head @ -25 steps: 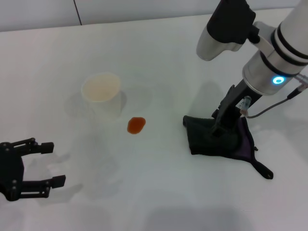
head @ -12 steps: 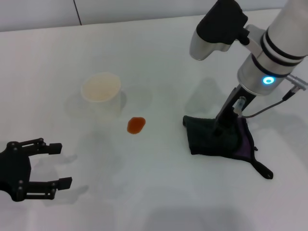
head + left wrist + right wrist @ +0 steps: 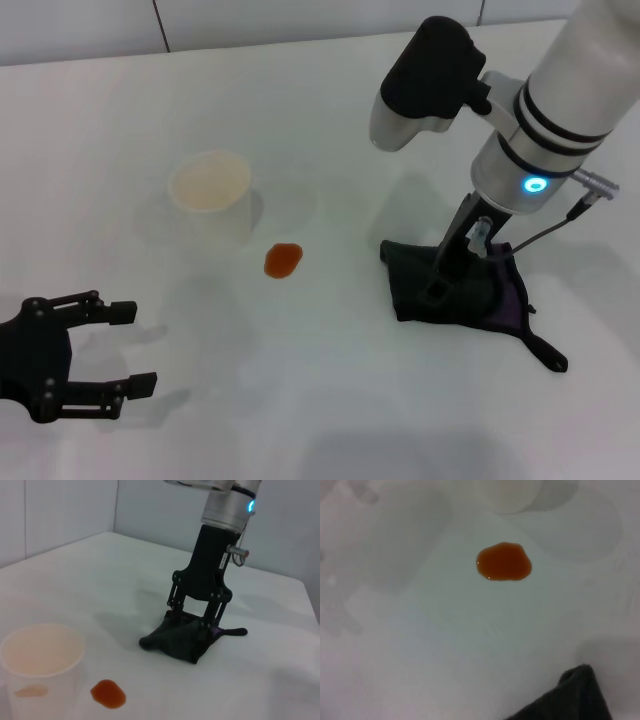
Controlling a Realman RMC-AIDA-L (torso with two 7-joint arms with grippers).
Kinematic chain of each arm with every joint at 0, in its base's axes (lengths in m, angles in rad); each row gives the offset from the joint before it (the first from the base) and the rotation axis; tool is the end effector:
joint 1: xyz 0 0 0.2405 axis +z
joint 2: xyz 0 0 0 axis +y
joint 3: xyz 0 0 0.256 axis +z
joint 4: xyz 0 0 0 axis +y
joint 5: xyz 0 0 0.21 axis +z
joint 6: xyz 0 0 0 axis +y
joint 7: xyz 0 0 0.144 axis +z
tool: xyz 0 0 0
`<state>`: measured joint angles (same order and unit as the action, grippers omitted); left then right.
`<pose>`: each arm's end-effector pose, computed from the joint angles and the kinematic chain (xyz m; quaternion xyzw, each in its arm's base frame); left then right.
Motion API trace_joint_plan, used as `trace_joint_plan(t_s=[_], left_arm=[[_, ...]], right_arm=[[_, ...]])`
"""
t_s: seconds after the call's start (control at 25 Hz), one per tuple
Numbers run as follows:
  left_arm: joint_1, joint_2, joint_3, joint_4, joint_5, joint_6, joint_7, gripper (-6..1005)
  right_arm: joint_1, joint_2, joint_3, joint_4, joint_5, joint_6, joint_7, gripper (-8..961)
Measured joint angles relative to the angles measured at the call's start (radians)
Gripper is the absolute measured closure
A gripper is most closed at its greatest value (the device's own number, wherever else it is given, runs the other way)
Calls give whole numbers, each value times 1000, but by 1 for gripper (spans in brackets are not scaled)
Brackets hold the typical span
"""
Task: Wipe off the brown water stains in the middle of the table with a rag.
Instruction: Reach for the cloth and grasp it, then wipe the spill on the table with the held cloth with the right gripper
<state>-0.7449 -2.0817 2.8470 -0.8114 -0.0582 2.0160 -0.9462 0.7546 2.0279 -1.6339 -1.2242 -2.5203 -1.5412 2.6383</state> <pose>-0.2955 0.2752 0.0364 -0.9733 -0.1504 -0.1647 0.0549 0.1498 0.3552 -0.0374 -0.9270 0.2553 -0.2469 0.1209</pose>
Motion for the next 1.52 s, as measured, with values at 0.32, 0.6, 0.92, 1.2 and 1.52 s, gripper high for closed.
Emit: trace_joint_plan(t_s=[0.32, 0.6, 0.92, 1.2, 1.52], left_arm=[[2, 0, 0, 6, 0, 0, 0, 131], [0, 0, 0, 8, 0, 0, 0, 131], [3, 0, 0, 8, 0, 0, 0, 131], [3, 0, 0, 8, 0, 0, 0, 130], [5, 0, 0, 8, 0, 0, 0, 130]], right_arm=[[0, 0, -3, 7, 0, 4, 2, 384], [6, 0, -5, 44, 0, 14, 3, 636], [31, 0, -36, 73, 16, 23, 5, 686], [53, 0, -75, 92, 44, 20, 6, 744], [65, 0, -79, 88, 63, 36, 6, 915]])
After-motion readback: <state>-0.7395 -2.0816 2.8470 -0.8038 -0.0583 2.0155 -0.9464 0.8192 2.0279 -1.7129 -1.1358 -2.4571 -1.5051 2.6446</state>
